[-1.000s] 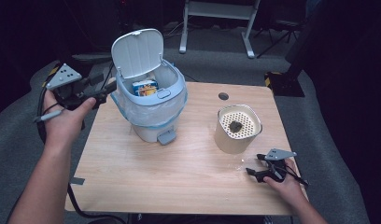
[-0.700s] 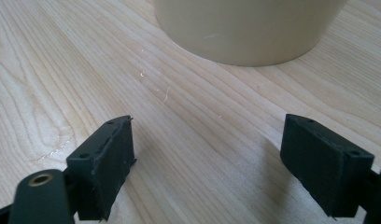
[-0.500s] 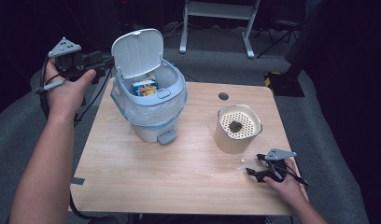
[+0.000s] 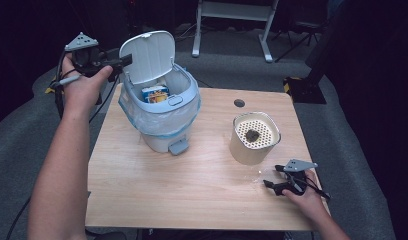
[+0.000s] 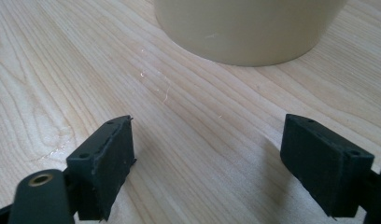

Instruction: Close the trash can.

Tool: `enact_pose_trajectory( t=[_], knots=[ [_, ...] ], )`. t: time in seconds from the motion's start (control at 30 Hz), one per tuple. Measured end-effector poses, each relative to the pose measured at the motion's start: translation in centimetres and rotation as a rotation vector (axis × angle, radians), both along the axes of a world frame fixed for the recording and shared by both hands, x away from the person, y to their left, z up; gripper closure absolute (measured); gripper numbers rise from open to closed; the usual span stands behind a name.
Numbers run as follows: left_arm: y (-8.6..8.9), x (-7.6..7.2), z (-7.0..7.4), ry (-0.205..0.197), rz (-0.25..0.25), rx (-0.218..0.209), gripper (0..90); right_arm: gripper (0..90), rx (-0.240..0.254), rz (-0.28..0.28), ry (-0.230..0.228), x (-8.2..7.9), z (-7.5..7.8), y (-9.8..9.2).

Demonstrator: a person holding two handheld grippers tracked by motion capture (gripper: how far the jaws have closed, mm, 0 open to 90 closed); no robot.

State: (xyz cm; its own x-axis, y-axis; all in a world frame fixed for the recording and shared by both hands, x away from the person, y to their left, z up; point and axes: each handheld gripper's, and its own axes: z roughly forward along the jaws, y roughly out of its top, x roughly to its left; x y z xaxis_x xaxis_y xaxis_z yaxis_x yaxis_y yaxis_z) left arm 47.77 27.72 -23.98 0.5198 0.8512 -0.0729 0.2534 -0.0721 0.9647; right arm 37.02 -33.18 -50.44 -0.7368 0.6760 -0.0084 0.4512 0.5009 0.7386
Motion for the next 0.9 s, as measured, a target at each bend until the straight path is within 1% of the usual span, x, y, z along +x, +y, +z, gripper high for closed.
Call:
enact_pose_trajectory(
  t=[0.07, 0.2, 0.33, 0.43, 0.53, 0.57, 0.63, 0.7, 0.77, 0.83, 0.87, 0.9],
  knots=[
    [-0.2, 0.0, 0.0, 0.001, -0.013, -0.002, 48.6, 17.3, 0.000, 0.000, 0.000, 0.0, 0.0, 0.0],
    [-0.4, -0.2, 0.2, 0.001, -0.020, 0.014, 48.4, 17.3, 0.000, 0.000, 0.000, 0.0, 0.0, 0.0],
    [-0.8, -0.8, 0.4, 0.015, -0.041, 0.022, 51.1, 17.3, 0.000, 0.000, 0.000, 0.0, 0.0, 0.0],
    [-1.5, -1.6, 0.6, 0.033, -0.060, 0.053, 51.2, 17.3, 0.000, 0.000, 0.000, 0.0, 0.0, 0.0],
    [-2.1, -2.3, 0.6, 0.046, -0.062, 0.072, 50.9, 17.3, 0.000, 0.000, 0.000, 0.0, 0.0, 0.0],
    [-2.5, -2.7, 0.6, 0.047, -0.064, 0.094, 50.4, 17.3, 0.000, 0.000, 0.000, 0.0, 0.0, 0.0],
    [-2.9, -3.0, 0.5, 0.051, -0.066, 0.117, 49.1, 17.3, 0.000, 0.000, 0.000, 0.0, 0.0, 0.0],
    [-3.4, -3.3, 0.3, 0.050, -0.072, 0.123, 48.4, 17.3, 0.000, 0.000, 0.000, 0.0, 0.0, 0.0],
    [-3.8, -3.6, 0.1, 0.050, -0.090, 0.123, 48.4, 17.3, 0.000, 0.000, 0.000, 0.0, 0.0, 0.0],
    [-4.3, -3.8, -0.2, 0.061, -0.117, 0.115, 48.6, 17.3, 0.000, 0.000, 0.000, 0.0, 0.0, 0.0],
    [-4.3, -3.8, -0.2, 0.061, -0.117, 0.115, 49.9, 17.3, 0.000, 0.000, 0.000, 0.0, 0.0, 0.0],
    [-4.8, -4.0, -0.4, 0.076, -0.137, 0.107, 49.9, 17.3, 0.000, 0.000, 0.000, 0.0, 0.0, 0.0]
  ],
)
